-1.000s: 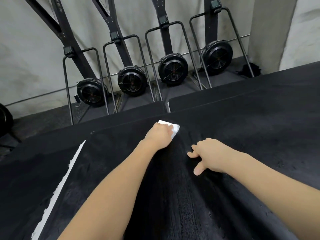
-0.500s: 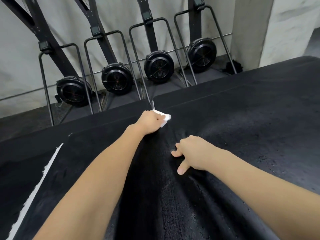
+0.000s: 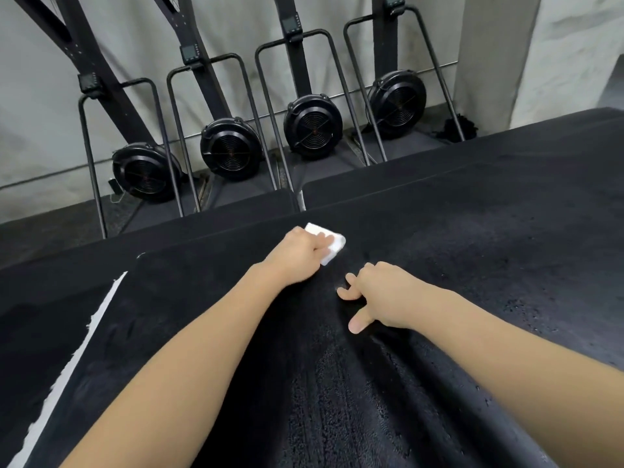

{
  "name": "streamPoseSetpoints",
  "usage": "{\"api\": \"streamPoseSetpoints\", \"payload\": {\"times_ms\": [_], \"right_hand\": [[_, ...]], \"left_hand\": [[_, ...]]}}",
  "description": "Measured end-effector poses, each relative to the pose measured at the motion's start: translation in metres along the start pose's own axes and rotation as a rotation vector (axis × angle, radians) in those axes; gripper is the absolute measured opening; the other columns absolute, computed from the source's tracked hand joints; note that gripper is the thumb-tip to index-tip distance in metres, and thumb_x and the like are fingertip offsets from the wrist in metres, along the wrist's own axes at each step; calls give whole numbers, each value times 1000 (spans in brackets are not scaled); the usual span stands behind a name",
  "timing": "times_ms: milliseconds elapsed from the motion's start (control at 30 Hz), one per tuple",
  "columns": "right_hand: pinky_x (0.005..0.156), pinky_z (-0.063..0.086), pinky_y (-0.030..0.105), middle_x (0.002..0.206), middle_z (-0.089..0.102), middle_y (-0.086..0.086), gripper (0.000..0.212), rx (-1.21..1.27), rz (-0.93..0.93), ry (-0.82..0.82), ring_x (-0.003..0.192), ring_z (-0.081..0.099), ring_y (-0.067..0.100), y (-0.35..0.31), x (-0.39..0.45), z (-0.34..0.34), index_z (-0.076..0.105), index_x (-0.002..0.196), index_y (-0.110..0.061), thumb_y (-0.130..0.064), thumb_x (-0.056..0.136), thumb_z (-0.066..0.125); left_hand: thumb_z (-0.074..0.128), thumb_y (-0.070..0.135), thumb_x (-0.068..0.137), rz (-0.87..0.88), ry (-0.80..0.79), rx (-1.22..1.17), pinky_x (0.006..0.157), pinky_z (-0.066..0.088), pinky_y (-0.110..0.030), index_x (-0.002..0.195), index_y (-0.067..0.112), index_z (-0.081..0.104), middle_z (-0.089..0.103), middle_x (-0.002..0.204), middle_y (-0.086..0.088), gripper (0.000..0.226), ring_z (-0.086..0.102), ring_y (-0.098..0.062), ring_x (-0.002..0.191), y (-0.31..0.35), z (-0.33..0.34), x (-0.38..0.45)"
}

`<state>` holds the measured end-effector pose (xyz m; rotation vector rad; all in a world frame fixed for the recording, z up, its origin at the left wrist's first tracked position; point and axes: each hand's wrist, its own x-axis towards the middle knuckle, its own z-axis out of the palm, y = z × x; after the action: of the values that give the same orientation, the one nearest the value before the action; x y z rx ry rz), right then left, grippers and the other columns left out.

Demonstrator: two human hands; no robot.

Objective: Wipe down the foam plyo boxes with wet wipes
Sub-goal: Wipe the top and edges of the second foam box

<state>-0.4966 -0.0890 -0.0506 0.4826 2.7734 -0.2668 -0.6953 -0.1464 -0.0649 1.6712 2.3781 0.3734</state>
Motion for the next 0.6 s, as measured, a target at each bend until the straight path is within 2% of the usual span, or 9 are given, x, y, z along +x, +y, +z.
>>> {"api": "streamPoseSetpoints", "payload": {"times_ms": [33, 100, 200, 267, 333, 400, 500, 567, 600], "right_hand": [[102, 41, 33, 152, 41, -1, 73, -1, -1, -6, 131, 41, 26, 0, 0, 0, 38, 152, -31, -55, 88, 64], [99, 41, 32, 153, 40, -2, 74, 1, -1, -8, 131, 41, 26, 0, 2, -1, 37, 152, -32, -56, 88, 64], [88, 36, 31, 154, 37, -1, 73, -56, -3, -15, 129, 41, 26, 0, 5, 1, 33, 154, -34, -56, 90, 61], [85, 37, 31, 153, 39, -1, 73, -79, -4, -18, 126, 42, 27, 0, 8, 2, 33, 153, -34, -56, 90, 61], [87, 40, 32, 152, 41, -1, 73, -39, 3, -13, 126, 43, 28, 2, 9, 2, 35, 152, -35, -56, 89, 63], [91, 41, 32, 150, 43, 0, 71, -7, 2, 6, 126, 43, 28, 2, 4, 2, 37, 152, -33, -54, 89, 64], [98, 38, 31, 150, 41, 2, 69, -40, 4, 18, 129, 42, 26, -4, -11, -1, 33, 154, -30, -52, 94, 58], [100, 37, 30, 153, 38, 2, 66, -85, 20, 20, 133, 40, 26, -11, -21, -2, 29, 156, -29, -50, 98, 52], [101, 37, 29, 152, 38, 2, 63, -94, 29, 21, 133, 41, 26, -13, -25, -2, 31, 155, -28, -50, 99, 49]], "left_hand": [[41, 25, 107, -27, -7, 71, 104, 46, -41, 139, 30, 59, 55, 129, -13, 37, 53, -31, 119, 2, -3, 13], [35, 13, 106, -49, -13, 180, 102, 46, -50, 134, 16, 57, 56, 125, -19, 36, 53, -38, 117, 9, -10, 35], [30, 13, 105, -99, 8, 149, 99, 47, -52, 95, 14, 59, 66, 107, -18, 30, 60, -39, 103, 17, -17, 54], [30, 15, 105, -133, 10, 79, 100, 47, -51, 89, 20, 54, 69, 102, -15, 30, 62, -38, 101, 16, -15, 60], [33, 20, 105, -124, 10, 43, 103, 45, -44, 90, 28, 53, 71, 106, -10, 25, 62, -30, 102, 19, -14, 53], [39, 29, 105, -104, 3, -25, 99, 43, -27, 82, 27, 64, 72, 104, 2, 34, 60, -17, 97, 26, -13, 34], [44, 28, 106, -101, -19, -108, 90, 39, -21, 103, 24, 76, 59, 75, 13, 32, 54, -12, 86, 30, -8, 0], [45, 30, 106, -70, -31, -81, 93, 36, -21, 118, 25, 75, 51, 70, 20, 32, 50, -12, 91, 34, -5, -24], [45, 32, 106, -69, -41, -68, 92, 36, -23, 118, 26, 75, 49, 72, 19, 32, 50, -15, 95, 37, -4, -35]]}}
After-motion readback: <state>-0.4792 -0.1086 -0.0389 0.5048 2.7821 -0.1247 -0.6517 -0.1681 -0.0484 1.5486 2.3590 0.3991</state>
